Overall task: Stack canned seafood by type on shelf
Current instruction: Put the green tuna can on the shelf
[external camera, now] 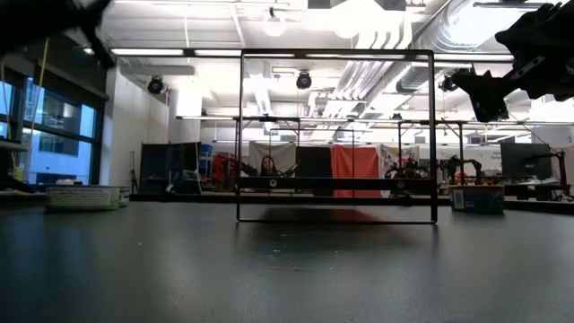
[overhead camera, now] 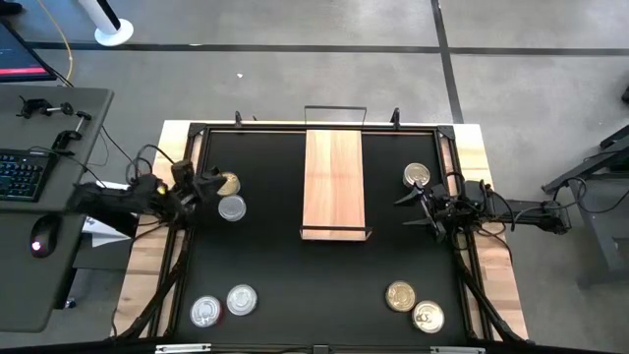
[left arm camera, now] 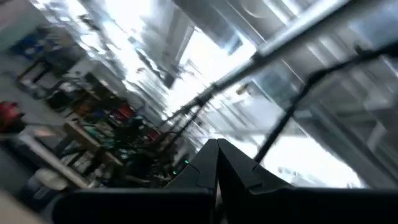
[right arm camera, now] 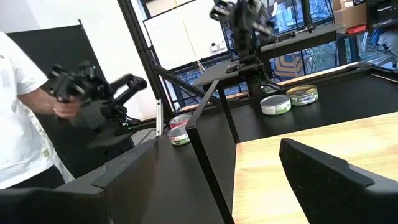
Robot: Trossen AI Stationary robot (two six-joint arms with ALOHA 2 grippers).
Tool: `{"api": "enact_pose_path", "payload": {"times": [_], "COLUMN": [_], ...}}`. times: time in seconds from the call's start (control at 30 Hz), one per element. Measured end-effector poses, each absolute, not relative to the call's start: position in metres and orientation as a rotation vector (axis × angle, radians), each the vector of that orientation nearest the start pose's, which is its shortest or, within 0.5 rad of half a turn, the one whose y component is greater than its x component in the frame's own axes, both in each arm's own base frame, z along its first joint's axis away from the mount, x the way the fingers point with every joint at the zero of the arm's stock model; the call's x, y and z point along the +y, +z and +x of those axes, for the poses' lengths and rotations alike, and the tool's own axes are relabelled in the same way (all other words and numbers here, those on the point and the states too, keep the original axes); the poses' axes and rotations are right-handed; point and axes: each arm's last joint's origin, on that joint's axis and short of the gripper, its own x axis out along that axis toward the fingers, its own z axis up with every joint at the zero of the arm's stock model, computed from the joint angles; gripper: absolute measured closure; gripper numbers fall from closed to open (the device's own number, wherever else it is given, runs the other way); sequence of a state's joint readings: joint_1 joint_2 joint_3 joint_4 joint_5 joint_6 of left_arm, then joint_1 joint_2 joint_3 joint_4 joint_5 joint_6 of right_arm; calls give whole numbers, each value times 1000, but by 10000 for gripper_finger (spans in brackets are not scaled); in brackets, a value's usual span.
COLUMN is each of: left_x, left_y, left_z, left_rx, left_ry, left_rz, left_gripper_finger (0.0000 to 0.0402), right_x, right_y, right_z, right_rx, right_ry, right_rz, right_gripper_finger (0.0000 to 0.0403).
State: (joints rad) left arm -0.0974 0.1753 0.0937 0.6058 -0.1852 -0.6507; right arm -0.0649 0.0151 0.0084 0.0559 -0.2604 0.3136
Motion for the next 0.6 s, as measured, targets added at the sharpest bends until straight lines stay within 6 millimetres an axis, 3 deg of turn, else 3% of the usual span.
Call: {"api": "enact_pose_path", "payload": {"times": [0.1, 0.23, 0.4, 0.5, 0.6], "left_x": [-8, -20, -49, -76, -103], "left_y": [270, 298, 308, 313, 310], "left_z": [109, 141, 170, 180, 185], "left_rx": [-383, 56, 585, 693, 692], "left_ry": [-42, 0, 25, -19, -45], "left_rz": [-540, -389, -418, -463, -539], "left_gripper_finger": [401, 401, 402, 402, 402], "right_x": [1, 1, 1, 0, 0], "right_y": [171, 171, 171, 176, 190], "right_z": [97, 97, 97, 97, 95], "right_rx": [-18, -18, -29, -81, -210], "right_ry": [202, 202, 192, 161, 203], "right_rz": [305, 304, 273, 254, 521], "right_gripper_finger": [77, 77, 77, 77, 77]}}
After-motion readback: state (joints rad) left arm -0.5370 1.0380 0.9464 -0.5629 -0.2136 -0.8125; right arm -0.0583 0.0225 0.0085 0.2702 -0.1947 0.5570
